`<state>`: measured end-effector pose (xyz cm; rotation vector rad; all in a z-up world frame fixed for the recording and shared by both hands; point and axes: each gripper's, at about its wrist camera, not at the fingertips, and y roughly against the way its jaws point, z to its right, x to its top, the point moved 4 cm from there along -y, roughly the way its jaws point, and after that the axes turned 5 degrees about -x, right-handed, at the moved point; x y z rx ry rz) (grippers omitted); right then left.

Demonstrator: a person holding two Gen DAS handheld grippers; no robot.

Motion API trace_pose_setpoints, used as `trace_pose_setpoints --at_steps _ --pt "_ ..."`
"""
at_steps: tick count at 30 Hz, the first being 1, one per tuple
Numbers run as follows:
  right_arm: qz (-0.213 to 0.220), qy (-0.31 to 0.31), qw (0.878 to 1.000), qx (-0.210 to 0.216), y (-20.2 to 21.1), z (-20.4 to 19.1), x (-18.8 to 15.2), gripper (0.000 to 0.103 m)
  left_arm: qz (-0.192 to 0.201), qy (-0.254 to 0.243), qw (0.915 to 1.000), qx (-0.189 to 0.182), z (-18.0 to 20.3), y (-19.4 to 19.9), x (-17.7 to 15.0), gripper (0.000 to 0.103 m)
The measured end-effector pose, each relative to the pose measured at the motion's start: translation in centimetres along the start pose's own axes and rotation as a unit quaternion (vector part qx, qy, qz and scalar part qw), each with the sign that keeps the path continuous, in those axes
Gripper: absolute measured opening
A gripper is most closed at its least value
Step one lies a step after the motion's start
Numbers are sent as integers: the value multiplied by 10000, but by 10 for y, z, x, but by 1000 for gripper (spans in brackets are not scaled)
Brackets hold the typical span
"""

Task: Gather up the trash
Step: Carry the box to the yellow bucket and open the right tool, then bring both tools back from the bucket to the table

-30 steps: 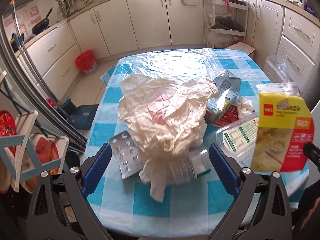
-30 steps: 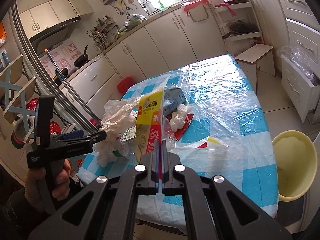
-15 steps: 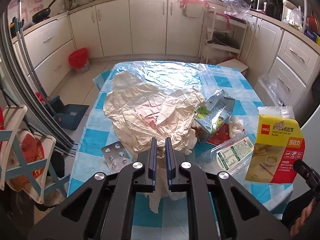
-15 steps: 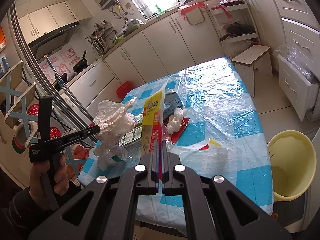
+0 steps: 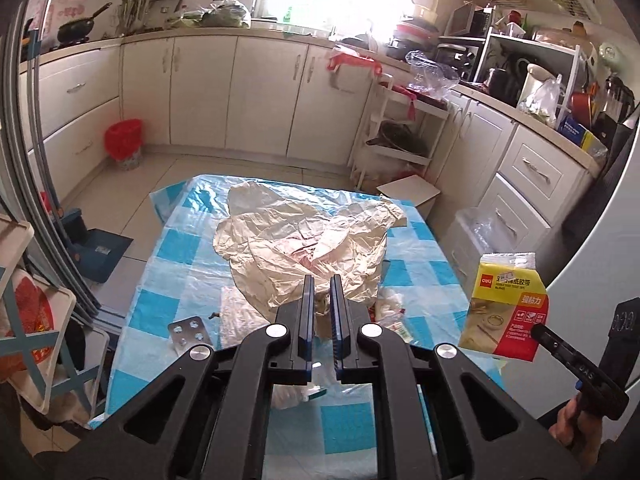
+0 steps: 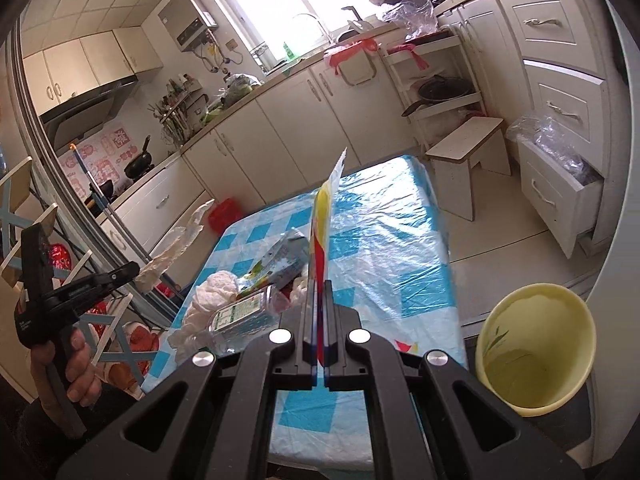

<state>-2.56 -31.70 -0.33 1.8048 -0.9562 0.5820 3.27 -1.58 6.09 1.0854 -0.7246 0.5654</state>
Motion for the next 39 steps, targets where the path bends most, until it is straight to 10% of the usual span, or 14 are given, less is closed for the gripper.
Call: trace_pose_setpoints --at_steps 9,22,25,33,39 --pt "1 -208 9906 -1352 18 84 21 2 -140 -302 9969 -716 72 -13 -4 7" --pt "-1980 -335 9391 -2789 -72 172 -15 4 -609 -711 9869 -1314 166 -47 -41 7" --pt "-2051 -655 9350 -2819 -73 183 -19 31 -721 -783 9846 -1384 181 -54 -50 7" --pt "-151 -897 9622 -2565 -6 162 28 49 -1154 -986 9771 -1491 218 -87 -79 7" --pt "1631 -588 9525 -2505 61 133 59 61 -1539 -1286 9663 -1613 264 -128 -105 7"
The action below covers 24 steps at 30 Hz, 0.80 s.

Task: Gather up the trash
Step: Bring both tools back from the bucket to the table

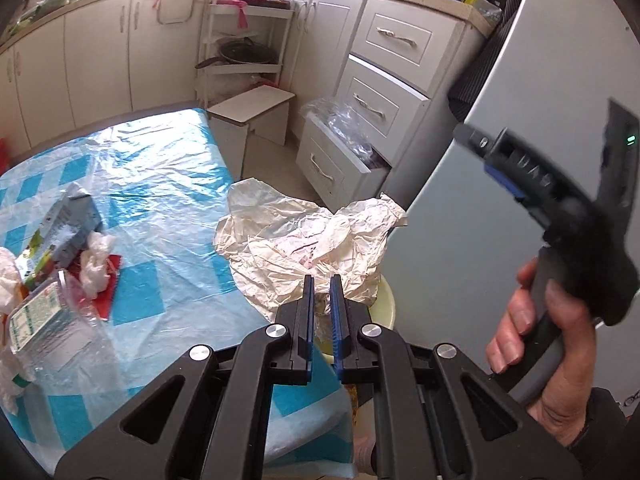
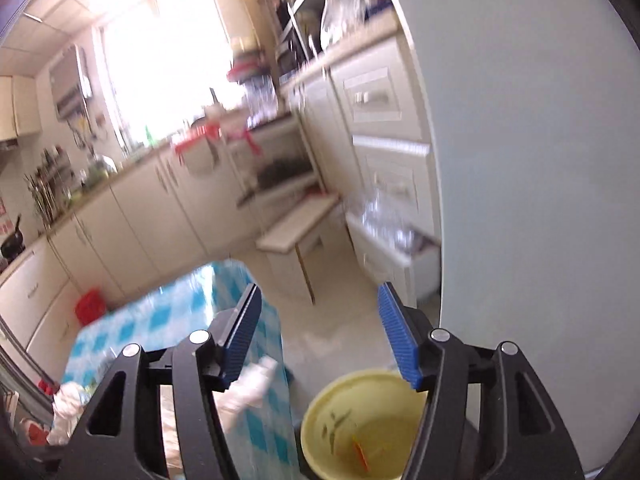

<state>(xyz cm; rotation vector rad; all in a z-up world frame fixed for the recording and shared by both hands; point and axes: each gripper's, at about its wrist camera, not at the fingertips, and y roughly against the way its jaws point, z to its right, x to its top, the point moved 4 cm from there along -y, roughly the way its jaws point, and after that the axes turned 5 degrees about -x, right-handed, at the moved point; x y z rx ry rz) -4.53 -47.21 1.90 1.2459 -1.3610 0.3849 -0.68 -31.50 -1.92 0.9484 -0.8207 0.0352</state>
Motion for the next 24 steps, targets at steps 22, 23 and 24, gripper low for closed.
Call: trace_pose_setpoints --at_steps 22,23,24 --pt "207 -883 9953 353 9 21 22 63 -442 -356 9975 418 34 -88 4 46" --pt "205 -871 9953 359 9 21 22 64 -390 -393 9972 506 33 -82 4 49" --pt "199 -857 9955 362 10 19 22 64 -334 -426 9968 584 32 -75 5 51"
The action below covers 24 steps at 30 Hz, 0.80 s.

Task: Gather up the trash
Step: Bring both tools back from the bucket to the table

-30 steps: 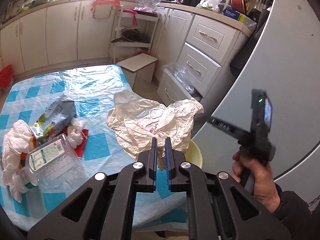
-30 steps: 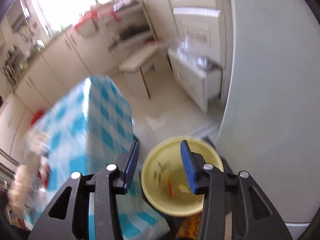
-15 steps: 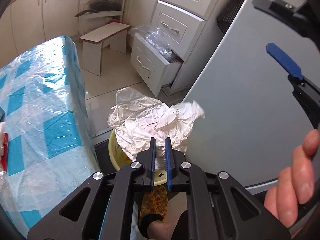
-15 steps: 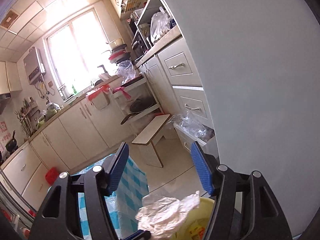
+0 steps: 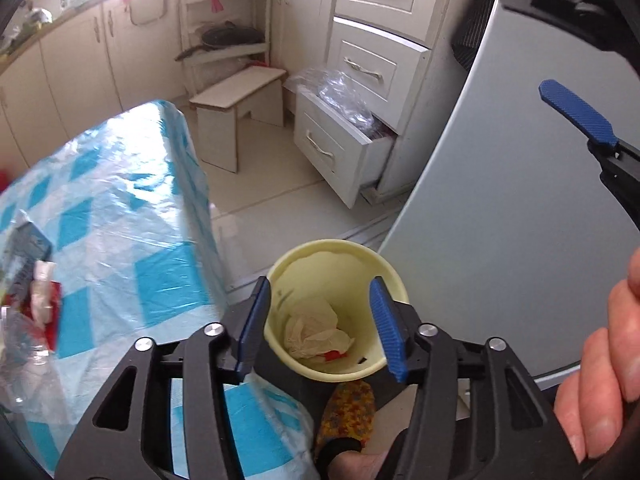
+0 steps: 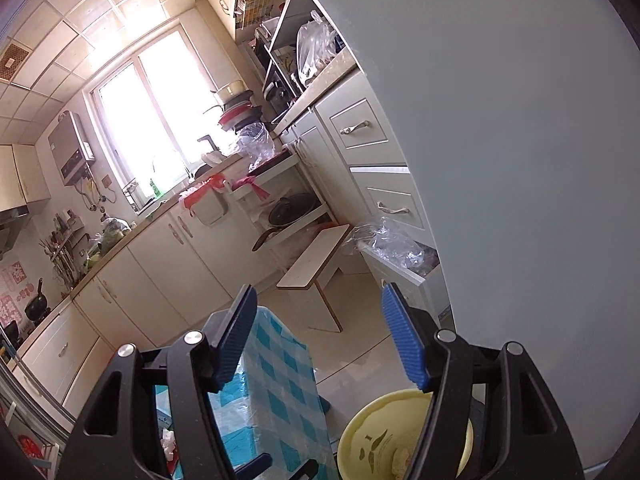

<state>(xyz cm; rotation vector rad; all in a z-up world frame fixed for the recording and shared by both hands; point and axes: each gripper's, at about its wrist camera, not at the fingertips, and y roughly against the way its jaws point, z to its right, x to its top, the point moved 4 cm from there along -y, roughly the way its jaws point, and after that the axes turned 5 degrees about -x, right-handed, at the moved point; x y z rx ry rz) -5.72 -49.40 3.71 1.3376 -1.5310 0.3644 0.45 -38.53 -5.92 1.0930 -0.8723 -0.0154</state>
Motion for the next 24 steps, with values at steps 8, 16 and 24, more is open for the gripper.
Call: trace_pose_setpoints --at_steps 8,16,24 --pt "-135 111 9998 76 -6 -15 -6 65 182 -25 9983 560 -26 40 -3 55" --pt "-338 401 9984 209 -16 -40 -17 66 130 44 9961 874 -57 78 -24 59" --pt "-876 1018 9894 554 -31 -86 -46 68 -179 227 9917 1250 -96 117 -63 73"
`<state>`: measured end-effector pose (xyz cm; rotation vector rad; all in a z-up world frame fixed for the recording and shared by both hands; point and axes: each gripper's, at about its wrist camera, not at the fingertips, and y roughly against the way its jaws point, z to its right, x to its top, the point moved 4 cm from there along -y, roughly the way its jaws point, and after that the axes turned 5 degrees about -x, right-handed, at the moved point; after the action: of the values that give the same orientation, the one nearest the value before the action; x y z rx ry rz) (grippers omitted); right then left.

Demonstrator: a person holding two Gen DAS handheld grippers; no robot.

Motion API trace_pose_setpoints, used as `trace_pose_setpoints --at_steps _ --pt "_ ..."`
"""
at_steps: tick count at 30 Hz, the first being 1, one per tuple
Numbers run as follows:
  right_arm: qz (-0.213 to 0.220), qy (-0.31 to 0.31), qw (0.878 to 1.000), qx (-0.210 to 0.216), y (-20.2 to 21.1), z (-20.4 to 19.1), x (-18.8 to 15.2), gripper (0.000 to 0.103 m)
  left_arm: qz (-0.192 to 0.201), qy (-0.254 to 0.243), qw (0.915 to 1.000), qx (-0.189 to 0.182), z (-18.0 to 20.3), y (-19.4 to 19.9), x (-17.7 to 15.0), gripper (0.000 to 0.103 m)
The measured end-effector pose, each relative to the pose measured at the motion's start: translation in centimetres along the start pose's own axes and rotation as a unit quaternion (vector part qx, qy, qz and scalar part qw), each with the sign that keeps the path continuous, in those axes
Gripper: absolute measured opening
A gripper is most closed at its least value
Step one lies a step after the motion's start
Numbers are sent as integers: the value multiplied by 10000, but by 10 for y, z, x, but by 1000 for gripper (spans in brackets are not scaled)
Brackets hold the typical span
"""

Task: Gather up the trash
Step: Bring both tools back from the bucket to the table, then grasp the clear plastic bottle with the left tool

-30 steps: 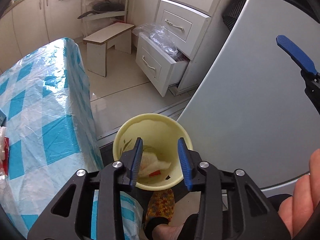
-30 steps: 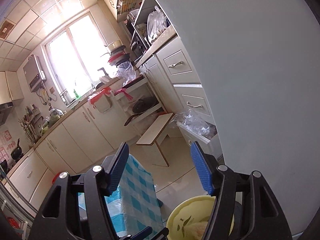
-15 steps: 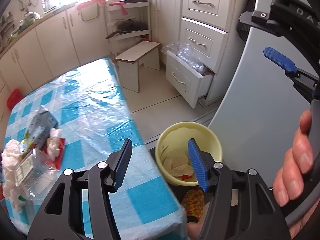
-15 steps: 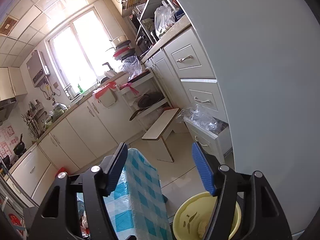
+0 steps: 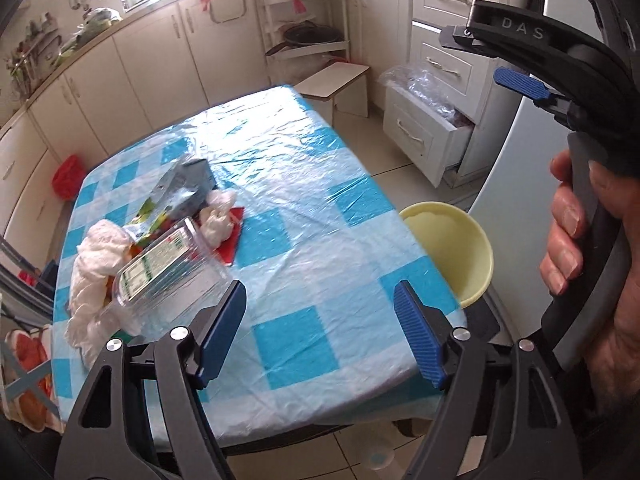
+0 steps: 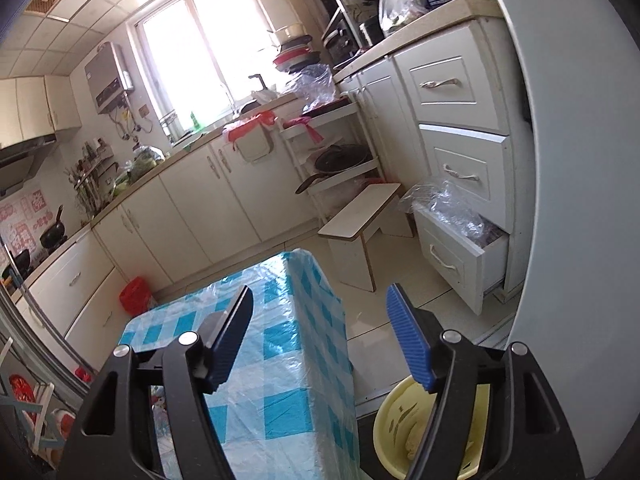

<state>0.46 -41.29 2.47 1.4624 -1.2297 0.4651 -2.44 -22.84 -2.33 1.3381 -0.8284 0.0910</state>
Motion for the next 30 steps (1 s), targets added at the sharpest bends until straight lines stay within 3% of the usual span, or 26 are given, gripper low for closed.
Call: trace_pose_setpoints --at_steps 7,17,26,30 --pt "-562 737 9950 384 -21 -51 -25 69 -79 247 9991 329 -40 14 -21 76" --pt "-1032 1446 9817 691 -39 -103 -56 69 -142 620 9971 421 -80 16 -38 77" --pt "-1520 1478 9719 1018 -56 -124 -74 69 -157 895 9947 481 -122 16 -54 77" --pt "-1789 1365 9676 1144 -66 -128 -80 69 54 1017 9931 576 -151 23 -52 77"
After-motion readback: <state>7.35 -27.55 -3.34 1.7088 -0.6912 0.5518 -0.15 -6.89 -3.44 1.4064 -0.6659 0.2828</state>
